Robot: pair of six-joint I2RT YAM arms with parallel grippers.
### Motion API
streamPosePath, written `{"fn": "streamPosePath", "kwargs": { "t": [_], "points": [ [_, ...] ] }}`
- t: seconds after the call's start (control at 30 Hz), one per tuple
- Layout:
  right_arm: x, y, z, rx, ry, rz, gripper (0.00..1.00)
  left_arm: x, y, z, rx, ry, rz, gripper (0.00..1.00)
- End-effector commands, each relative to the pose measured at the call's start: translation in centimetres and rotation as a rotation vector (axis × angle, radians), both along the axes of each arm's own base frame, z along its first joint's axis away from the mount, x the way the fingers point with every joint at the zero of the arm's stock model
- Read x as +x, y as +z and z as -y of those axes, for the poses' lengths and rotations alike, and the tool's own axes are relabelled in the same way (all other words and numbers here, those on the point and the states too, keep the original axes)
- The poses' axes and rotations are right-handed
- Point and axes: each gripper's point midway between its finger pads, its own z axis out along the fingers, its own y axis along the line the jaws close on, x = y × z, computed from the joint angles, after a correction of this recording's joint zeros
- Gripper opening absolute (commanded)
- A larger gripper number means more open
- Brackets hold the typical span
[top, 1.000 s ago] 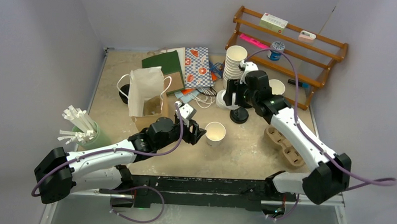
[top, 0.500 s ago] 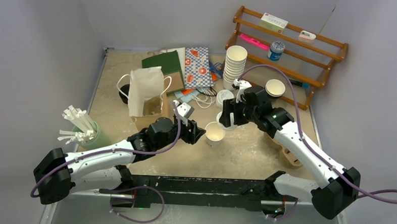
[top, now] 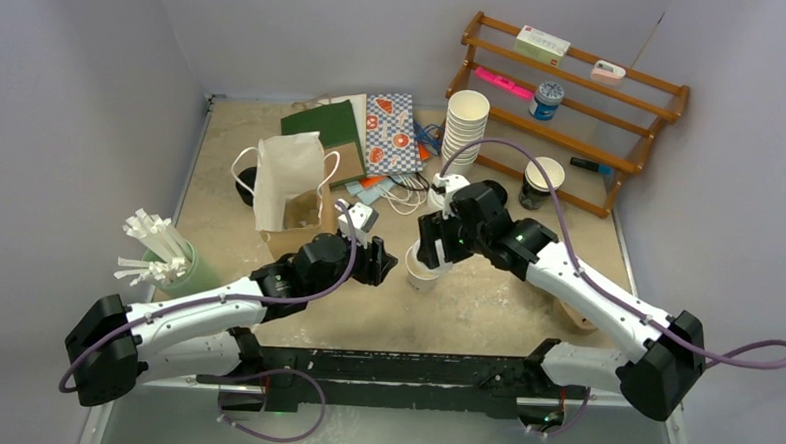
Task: Pack the takeout coffee
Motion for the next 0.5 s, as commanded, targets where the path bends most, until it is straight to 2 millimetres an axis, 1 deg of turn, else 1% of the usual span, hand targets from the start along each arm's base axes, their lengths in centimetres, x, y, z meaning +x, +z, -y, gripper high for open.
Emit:
{"fn": "streamPosePath", "kwargs": {
  "t": [0.0, 0.23, 0.47],
  "points": [
    [0.7, 0.1, -0.7, -0.042, -0.022, 0.039, 0.66, 0.9, 1.0, -0.1, -0.011, 0.061, -0.016, 0.5],
    [0.7, -0.5, -1.4, -0.089, -0.017, 0.063, 0.66, 1.3, 0.7, -0.5, -0.009, 0.08, -0.025, 0.49],
    [0.5, -0.9, -2.2, -0.102, 0.006, 0.066, 0.66, 1.4, 0.5, -0.2, -0.006, 0.069, -0.023, 0.48]
  ]
}}
